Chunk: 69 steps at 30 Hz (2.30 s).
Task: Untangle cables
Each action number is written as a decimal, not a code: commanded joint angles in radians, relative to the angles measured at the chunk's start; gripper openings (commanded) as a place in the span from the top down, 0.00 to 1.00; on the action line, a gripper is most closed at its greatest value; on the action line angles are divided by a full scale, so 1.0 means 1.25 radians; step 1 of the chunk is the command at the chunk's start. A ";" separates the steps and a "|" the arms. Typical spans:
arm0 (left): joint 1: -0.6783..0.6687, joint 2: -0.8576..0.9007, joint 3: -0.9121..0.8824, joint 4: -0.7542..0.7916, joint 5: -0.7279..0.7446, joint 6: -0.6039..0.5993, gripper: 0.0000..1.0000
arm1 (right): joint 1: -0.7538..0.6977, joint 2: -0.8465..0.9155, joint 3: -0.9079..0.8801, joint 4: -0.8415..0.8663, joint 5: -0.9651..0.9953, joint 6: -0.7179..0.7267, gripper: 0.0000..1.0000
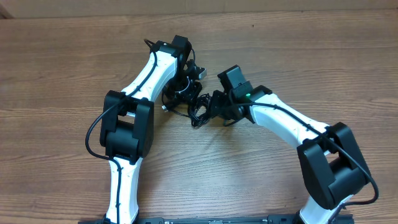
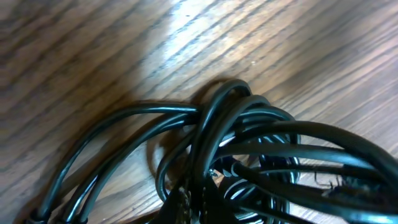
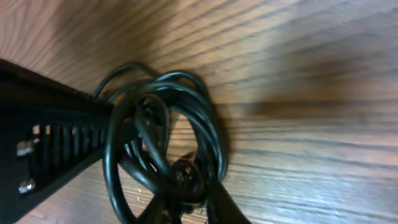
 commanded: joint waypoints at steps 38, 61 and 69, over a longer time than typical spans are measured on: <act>0.013 0.003 -0.156 0.094 -0.021 -0.186 0.96 | 0.020 0.069 -0.002 0.082 -0.026 -0.001 0.61; 0.063 0.003 -0.175 0.212 0.036 -0.314 0.96 | 0.020 0.070 -0.002 0.022 -0.256 -0.075 0.66; 0.071 0.003 -0.175 0.184 0.128 -0.329 0.96 | 0.078 0.070 -0.002 0.075 0.024 0.145 0.69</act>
